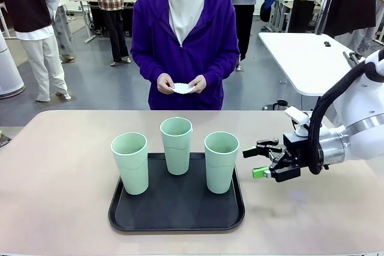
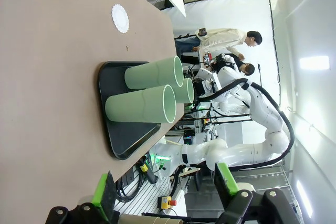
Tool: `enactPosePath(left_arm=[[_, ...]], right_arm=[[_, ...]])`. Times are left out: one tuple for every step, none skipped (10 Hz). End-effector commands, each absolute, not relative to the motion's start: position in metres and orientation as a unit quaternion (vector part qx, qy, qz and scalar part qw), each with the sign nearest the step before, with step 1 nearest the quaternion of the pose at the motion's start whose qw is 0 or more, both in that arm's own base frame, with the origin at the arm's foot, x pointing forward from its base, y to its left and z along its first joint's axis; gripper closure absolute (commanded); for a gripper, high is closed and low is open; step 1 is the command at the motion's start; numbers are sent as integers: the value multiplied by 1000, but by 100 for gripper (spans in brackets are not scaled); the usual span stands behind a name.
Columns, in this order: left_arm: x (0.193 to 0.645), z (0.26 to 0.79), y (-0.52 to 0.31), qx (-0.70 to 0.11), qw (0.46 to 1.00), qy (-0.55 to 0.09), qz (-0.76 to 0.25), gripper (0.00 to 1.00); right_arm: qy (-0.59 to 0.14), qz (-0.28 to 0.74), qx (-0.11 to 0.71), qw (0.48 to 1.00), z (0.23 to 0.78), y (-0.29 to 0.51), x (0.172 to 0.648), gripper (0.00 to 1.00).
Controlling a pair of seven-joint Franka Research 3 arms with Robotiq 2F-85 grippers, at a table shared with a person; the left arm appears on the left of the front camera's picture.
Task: Place coasters on the table and set cups on them.
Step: Pick up one Reusable plastic cup and place it on a coaster set by the human.
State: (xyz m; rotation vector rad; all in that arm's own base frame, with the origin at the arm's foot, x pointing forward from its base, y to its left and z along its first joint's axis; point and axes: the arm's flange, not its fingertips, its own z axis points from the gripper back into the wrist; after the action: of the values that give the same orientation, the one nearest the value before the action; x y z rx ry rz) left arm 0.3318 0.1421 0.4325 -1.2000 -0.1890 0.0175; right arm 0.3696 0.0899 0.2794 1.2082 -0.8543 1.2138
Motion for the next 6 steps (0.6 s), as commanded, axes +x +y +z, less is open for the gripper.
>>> enactPosePath(left_arm=[[331,434,145,-568,818,-92,2,0],[331,434,145,-568,818,-92,2,0],[331,434,145,-568,818,-92,2,0],[331,434,145,-568,818,-92,2,0],[331,434,145,-568,818,-92,2,0],[331,434,145,-568,818,-92,2,0]], right_arm=[[-384,520,518,560,268,103,372,0],[-390,520,518,556,265,106,375,0],[-401,512,508,565,261,107,378,0],[-405,509,508,565,259,110,381,0],[-409,506,504,567,257,111,383,0],[-411,505,503,569,256,113,385,0]])
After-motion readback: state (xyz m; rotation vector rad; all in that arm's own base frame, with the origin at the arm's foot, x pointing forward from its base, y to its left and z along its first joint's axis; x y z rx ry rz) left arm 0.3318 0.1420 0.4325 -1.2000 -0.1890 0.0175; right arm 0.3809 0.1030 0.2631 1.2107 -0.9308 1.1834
